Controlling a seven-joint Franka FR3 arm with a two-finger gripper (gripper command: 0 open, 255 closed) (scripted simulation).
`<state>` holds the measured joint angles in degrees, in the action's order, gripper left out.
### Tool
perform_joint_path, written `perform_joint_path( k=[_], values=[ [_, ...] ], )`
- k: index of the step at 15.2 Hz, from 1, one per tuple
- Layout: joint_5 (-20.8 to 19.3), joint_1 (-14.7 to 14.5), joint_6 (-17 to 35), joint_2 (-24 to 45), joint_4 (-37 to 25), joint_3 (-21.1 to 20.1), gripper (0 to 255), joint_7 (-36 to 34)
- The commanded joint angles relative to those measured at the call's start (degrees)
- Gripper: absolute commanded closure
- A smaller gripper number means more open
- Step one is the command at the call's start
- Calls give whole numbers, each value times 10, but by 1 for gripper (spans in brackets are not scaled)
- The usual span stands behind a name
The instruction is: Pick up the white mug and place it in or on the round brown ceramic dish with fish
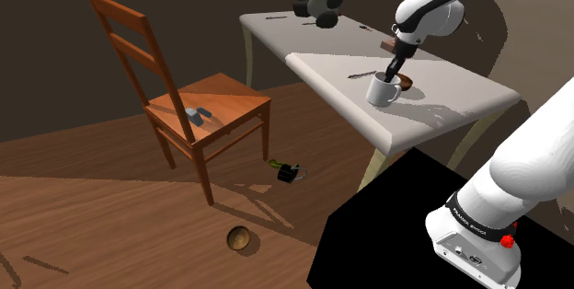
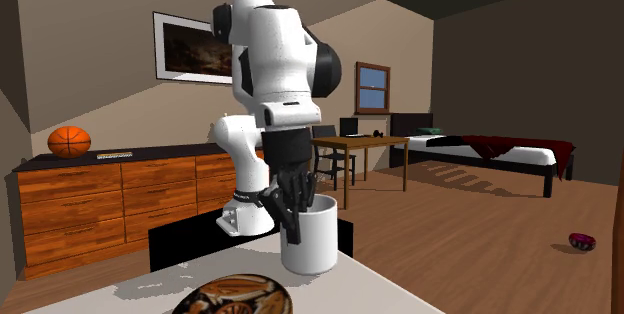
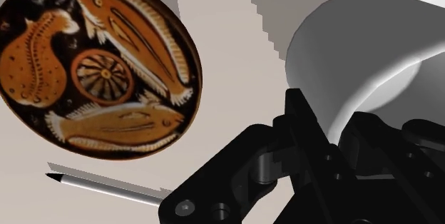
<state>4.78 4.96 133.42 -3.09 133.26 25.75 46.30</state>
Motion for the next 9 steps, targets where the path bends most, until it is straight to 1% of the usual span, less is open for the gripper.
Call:
perform_joint_path(
  k=[1, 9],
  values=[
    [-7, 0, -14, -10, -5, -1, 255, -6],
    [-28, 2, -76, -45, -37, -5, 255, -26]
  ],
)
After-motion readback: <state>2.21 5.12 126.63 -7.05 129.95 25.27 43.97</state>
